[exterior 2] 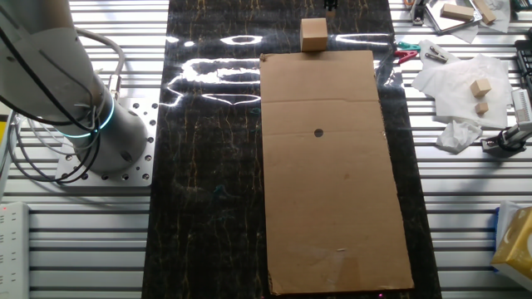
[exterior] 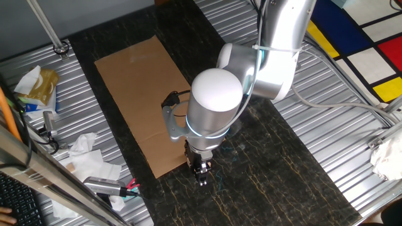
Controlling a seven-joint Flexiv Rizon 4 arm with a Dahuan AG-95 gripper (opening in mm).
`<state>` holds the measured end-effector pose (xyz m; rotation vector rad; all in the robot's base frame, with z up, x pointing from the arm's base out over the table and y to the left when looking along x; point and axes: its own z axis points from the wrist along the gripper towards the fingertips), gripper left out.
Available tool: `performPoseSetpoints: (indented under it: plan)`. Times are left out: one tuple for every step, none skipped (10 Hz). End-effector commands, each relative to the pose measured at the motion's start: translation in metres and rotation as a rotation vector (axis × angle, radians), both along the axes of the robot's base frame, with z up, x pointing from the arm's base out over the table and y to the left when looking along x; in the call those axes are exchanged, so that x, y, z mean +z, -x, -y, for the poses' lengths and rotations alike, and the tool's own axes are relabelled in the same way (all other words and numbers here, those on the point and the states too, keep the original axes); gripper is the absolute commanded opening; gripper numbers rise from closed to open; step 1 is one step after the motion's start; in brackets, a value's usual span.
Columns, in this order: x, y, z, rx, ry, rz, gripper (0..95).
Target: Grab the block and place it at the designated location
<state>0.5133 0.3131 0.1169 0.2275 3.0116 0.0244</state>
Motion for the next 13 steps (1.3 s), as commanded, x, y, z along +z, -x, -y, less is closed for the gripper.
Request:
performPoseSetpoints:
  plan:
    - [0.000, 0.000, 0.000, 0.000, 0.000, 0.001, 76.0]
    - [0.000, 0.000, 0.000, 0.000, 0.000, 0.001, 76.0]
    - [0.000, 0.000, 0.000, 0.000, 0.000, 0.001, 76.0]
    - [0.000, 0.000, 0.000, 0.000, 0.000, 0.001, 76.0]
    - [0.000, 0.000, 0.000, 0.000, 0.000, 0.001, 76.0]
    - [0.000, 0.000, 0.000, 0.000, 0.000, 0.001, 76.0]
    - [0.000, 0.000, 0.000, 0.000, 0.000, 0.001, 76.0]
    - [0.000, 0.000, 0.000, 0.000, 0.000, 0.001, 76.0]
    - [0.000, 0.000, 0.000, 0.000, 0.000, 0.001, 76.0]
    - [0.000, 0.000, 0.000, 0.000, 0.000, 0.001, 76.0]
    - [0.000, 0.000, 0.000, 0.000, 0.000, 0.001, 76.0]
    - [-0.022, 0.021, -0.029, -0.021, 0.032, 0.022, 76.0]
    - [-0.022, 0.021, -0.029, -0.021, 0.032, 0.023, 76.0]
